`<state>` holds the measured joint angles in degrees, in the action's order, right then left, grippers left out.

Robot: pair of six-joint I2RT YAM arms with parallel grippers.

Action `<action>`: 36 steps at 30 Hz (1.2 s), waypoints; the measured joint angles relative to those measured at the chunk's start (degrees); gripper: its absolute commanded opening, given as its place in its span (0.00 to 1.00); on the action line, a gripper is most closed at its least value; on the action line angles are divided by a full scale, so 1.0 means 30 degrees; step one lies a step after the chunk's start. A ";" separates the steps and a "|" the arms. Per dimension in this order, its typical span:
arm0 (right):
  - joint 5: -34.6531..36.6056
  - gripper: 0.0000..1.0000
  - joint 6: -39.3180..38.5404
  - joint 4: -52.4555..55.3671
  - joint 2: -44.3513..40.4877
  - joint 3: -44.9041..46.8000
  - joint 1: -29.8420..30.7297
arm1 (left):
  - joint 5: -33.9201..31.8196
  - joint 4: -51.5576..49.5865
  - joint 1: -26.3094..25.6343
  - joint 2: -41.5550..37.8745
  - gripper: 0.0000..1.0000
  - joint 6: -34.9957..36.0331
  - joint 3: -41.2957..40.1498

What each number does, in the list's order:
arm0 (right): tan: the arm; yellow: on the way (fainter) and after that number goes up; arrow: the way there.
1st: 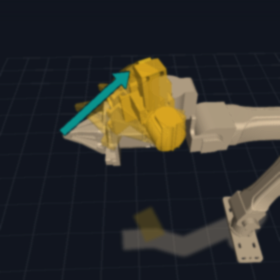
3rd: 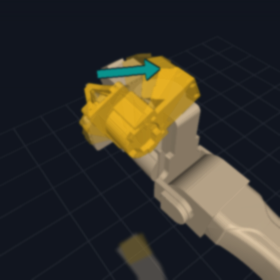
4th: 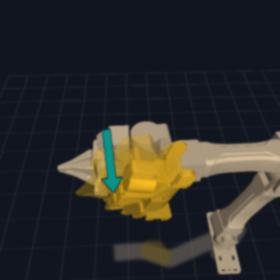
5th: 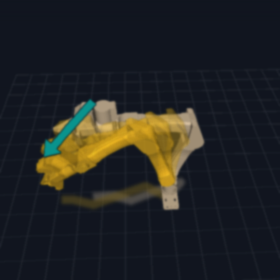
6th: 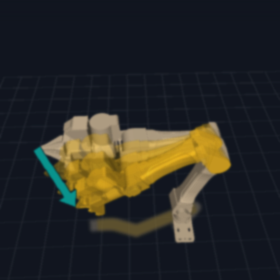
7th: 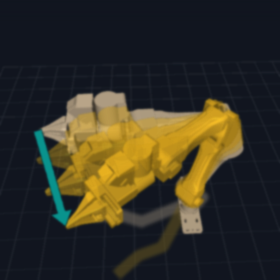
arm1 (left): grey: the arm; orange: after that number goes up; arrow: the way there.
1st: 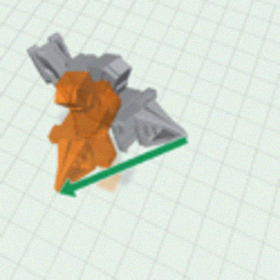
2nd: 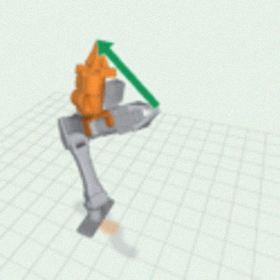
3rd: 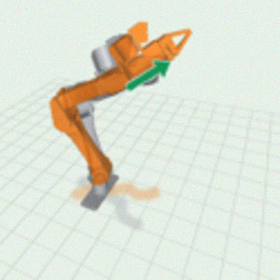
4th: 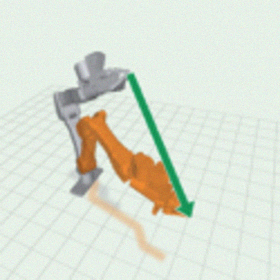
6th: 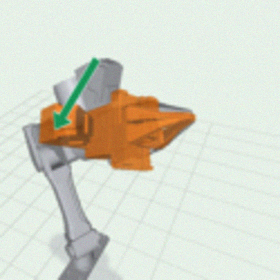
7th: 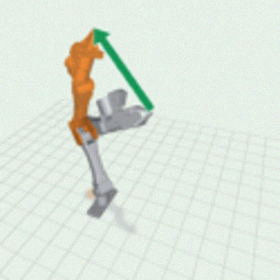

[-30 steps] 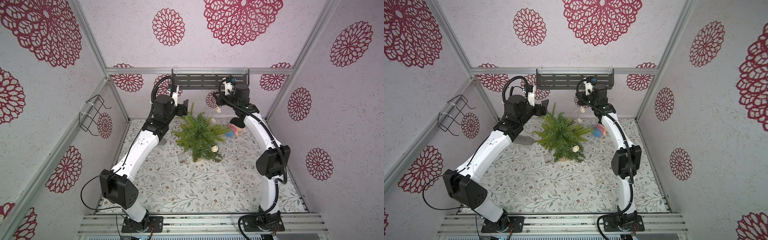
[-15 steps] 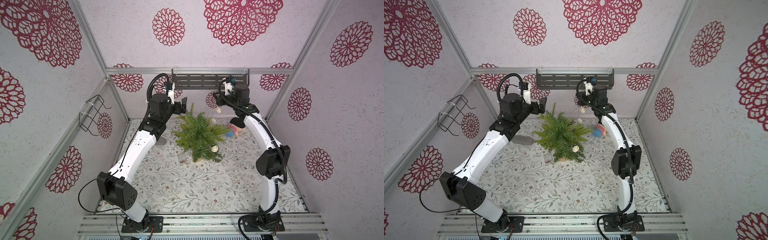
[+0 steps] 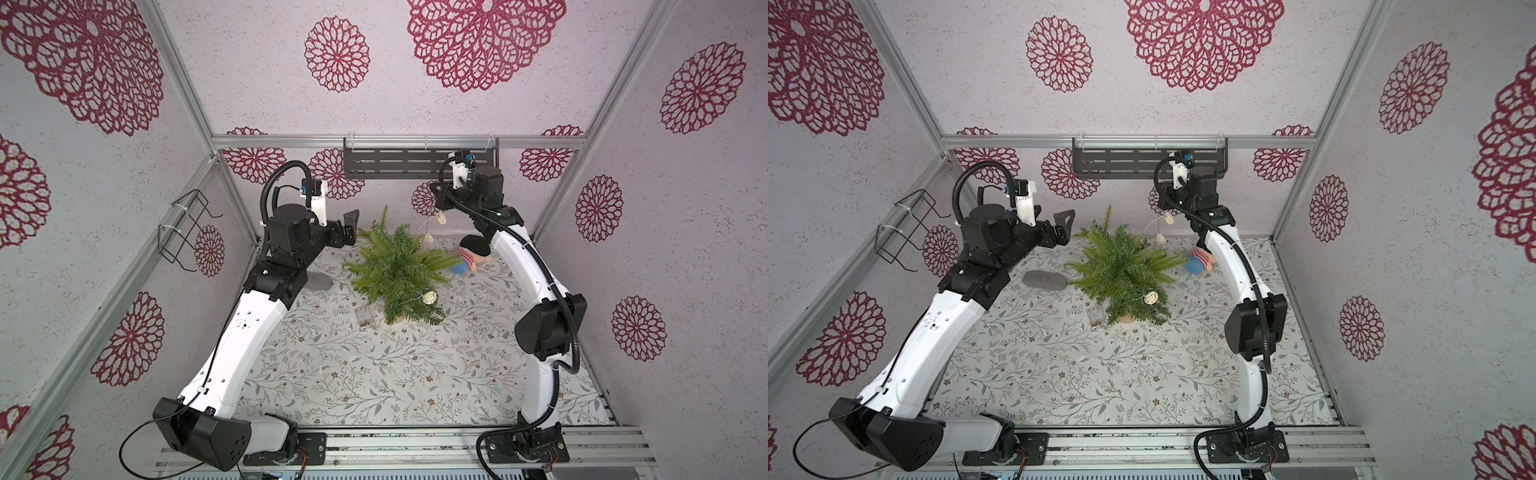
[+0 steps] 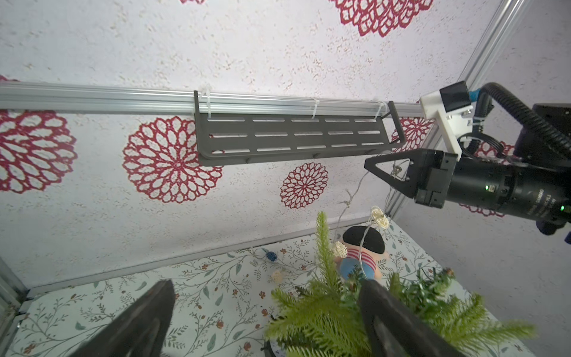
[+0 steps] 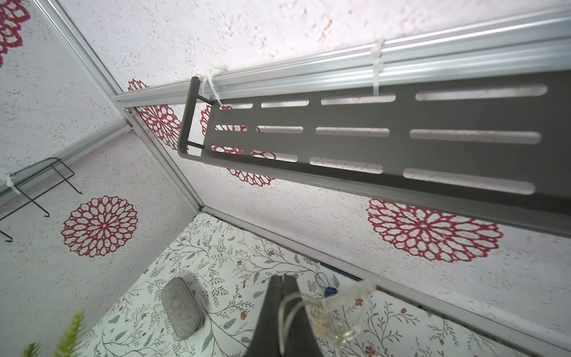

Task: Remove string lights from the small christmas tree
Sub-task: Remove the light string from the Christmas tree.

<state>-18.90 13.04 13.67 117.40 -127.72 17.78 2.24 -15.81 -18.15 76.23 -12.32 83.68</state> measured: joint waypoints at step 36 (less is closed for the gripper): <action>0.3891 0.00 -0.3672 0.2994 -0.6237 0.1443 0.0000 | 0.5887 0.2084 0.0022 -0.4532 0.97 -0.5064 -0.8539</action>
<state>-7.22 2.02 22.65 98.70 -123.39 17.78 19.90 -9.56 -18.09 62.63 -27.51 58.06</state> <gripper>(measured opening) 0.047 0.973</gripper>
